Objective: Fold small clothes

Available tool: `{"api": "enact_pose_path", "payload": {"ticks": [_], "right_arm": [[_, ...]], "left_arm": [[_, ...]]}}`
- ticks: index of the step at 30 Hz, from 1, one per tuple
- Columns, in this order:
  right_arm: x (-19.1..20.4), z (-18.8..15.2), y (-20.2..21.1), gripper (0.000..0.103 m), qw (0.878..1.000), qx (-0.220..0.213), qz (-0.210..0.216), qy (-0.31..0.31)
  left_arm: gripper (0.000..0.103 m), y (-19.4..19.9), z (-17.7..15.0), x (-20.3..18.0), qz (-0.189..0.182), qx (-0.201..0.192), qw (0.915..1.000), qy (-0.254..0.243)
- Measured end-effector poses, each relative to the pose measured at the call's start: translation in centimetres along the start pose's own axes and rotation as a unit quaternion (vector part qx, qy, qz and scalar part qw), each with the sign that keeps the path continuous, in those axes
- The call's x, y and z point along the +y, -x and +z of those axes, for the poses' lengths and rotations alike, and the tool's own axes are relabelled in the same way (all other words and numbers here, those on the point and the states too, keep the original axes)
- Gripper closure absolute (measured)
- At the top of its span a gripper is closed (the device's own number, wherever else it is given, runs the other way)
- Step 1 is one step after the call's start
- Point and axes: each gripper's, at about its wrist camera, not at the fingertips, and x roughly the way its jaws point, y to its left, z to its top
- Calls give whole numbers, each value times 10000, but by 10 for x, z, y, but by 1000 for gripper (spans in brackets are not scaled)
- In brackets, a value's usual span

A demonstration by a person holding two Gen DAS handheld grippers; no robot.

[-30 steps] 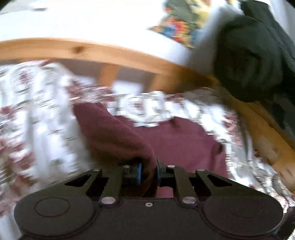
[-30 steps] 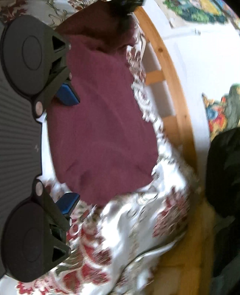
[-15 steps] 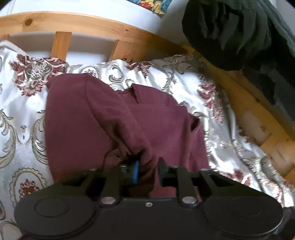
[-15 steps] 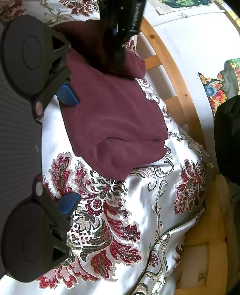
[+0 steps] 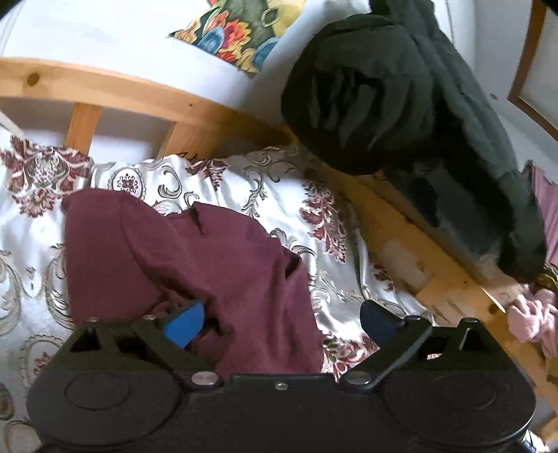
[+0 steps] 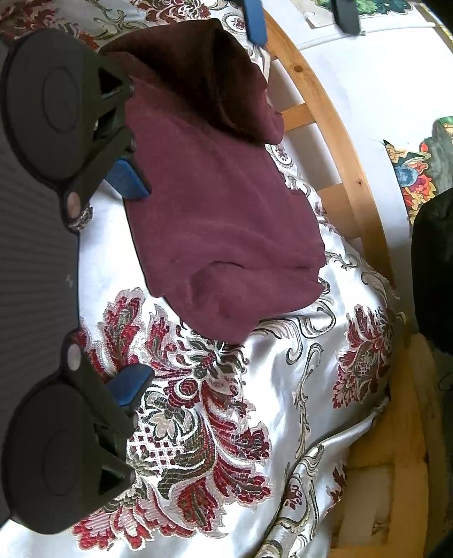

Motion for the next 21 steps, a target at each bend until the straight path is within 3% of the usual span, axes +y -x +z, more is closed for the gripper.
{"api": "enact_pose_path", "payload": {"ticks": [2,5,9,14,19,21], "right_arm": [[3,1,-2,0,9999,35,-68,84],[8,0,-4,0,9996,88,-166,226],[9,0,-4,0,9993,114,-203,293],[9,0,-5,0,9993,141,-206,295],[14,21,-11,0,9944,744,-209,721],[14,36,-3,0,9954,702,-69,641]], "left_arm": [[1,14,-3,3,129,-61,9998,-157],[1,29,-18,14,653,-187,9968,-411],[1,22,-37,33,1281,98,9910,-381],[1,-11,-51,39,1655,885,9796,-724],[1,-24,-72,36,1814,1076,9694,-1256],[1,-26,-77,36,1893,1119,9658,-1372]]}}
